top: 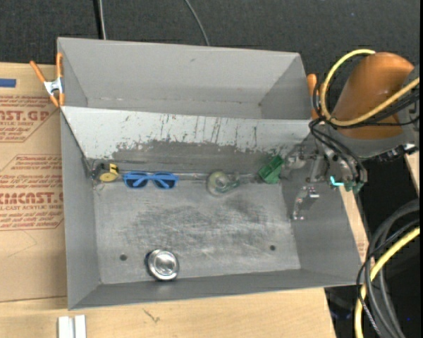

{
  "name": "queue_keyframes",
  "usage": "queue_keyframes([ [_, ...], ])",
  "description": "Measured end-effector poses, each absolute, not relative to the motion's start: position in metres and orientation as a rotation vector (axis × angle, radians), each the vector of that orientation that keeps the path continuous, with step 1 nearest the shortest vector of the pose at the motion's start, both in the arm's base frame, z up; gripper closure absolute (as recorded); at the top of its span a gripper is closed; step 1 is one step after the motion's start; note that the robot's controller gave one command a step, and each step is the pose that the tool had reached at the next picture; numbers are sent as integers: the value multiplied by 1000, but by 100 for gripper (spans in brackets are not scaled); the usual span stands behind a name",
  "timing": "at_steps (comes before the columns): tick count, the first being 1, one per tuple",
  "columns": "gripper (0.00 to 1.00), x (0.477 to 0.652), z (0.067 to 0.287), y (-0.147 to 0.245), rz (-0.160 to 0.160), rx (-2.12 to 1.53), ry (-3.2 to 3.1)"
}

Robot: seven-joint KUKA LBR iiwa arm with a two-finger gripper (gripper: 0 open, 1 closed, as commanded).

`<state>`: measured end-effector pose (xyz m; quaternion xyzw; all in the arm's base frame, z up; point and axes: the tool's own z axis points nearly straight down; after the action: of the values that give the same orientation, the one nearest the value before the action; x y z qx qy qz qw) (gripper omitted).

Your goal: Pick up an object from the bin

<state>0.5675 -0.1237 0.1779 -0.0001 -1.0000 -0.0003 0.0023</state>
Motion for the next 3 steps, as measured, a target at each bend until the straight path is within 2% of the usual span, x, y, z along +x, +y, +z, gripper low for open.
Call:
queue_keyframes([
  [1, 0, 476, 145, -55, -6, 278, -3122],
  [2, 0, 485, 88, 59, -8, 190, -3132],
  [3, 0, 496, 72, 133, -2, 251, -3138],
])
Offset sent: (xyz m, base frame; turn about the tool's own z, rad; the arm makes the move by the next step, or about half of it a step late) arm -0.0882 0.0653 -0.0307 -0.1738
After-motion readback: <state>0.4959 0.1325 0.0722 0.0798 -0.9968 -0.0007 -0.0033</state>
